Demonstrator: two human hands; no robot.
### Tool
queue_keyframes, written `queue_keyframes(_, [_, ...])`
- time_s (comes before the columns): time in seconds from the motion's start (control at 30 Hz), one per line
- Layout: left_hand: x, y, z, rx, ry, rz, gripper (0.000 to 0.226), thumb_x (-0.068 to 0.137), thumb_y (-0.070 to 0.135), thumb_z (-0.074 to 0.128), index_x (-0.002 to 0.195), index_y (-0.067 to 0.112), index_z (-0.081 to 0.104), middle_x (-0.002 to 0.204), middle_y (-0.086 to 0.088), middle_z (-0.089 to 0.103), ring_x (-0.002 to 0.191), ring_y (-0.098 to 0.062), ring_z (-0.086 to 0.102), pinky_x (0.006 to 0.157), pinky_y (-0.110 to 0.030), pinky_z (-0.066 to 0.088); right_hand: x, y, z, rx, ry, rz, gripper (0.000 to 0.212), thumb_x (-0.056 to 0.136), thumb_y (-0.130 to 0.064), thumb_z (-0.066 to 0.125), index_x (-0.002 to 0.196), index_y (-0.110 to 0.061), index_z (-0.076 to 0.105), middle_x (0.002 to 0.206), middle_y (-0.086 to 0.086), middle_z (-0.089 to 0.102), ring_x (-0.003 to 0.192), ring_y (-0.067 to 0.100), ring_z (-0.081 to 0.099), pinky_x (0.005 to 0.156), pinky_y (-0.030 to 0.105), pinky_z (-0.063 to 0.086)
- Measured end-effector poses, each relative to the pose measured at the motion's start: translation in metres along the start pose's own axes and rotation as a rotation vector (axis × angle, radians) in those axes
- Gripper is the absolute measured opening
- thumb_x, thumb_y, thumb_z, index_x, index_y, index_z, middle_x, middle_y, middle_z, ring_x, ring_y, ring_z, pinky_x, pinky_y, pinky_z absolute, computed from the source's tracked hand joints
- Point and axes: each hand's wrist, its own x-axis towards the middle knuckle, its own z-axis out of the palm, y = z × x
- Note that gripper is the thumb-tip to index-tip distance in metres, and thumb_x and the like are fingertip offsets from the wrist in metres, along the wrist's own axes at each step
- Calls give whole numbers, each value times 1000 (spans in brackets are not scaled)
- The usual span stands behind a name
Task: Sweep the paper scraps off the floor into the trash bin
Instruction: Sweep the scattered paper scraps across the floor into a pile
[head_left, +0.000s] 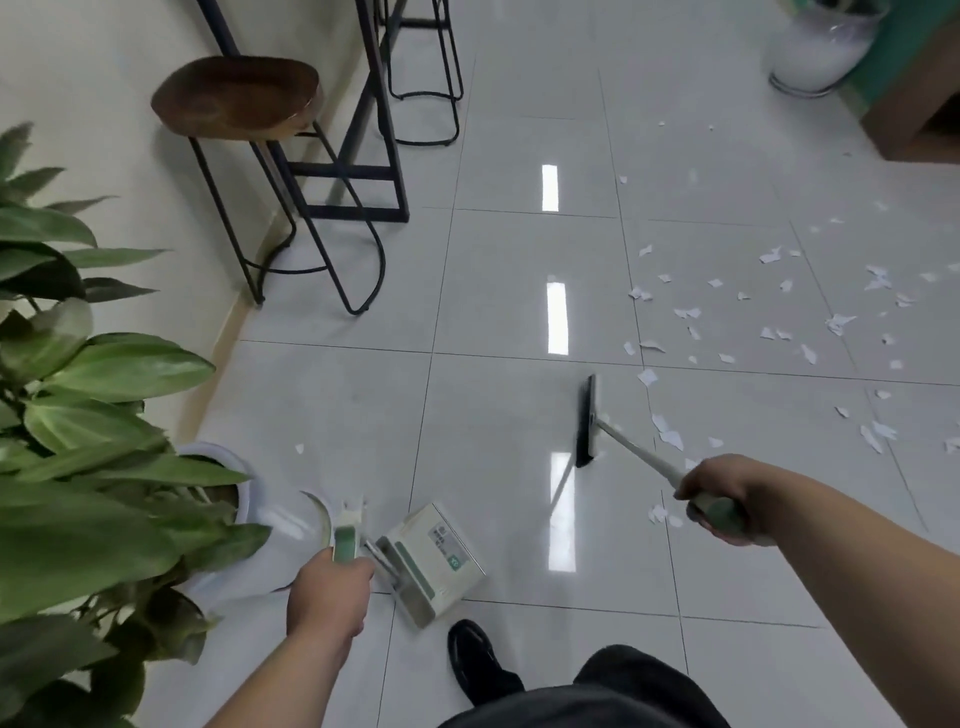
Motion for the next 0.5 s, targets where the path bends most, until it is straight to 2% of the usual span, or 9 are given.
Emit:
queue_keyframes(0.13, [15,7,-5,-8,-12,-26,3,77,7,54,76,8,51,61,-9,41,54,-23,34,51,-31,33,-14,-38,23,-29,-4,-56,4,93,-4,57,92,-4,53,64,14,57,52,23,51,50,23,42])
queue_keyframes(0.23, [24,10,-11,-5,10,-38,11,78,8,54,85,-1,55,61,-9,42,54,-23,35,50,-28,33,-20,-62,37,-40,-56,-73,6,93,-7,60,97,-4,57,67,13,61,46,19,53,47,21,44])
queue_keyframes(0.33, [30,16,-18,-27,36,-63,19,79,8,54,93,-4,58,61,-9,41,54,-23,35,50,-28,31,-20,-92,61,-62,-153,-101,12,92,-8,62,103,-3,60,71,13,64,44,18,53,45,23,43])
queue_keyframes(0.5, [31,32,-27,-58,91,-128,16,78,9,54,89,-1,60,59,-7,40,51,-23,34,49,-29,32,0,-143,125,-117,-386,-137,24,89,-9,60,112,-6,59,67,11,61,43,18,47,39,19,38])
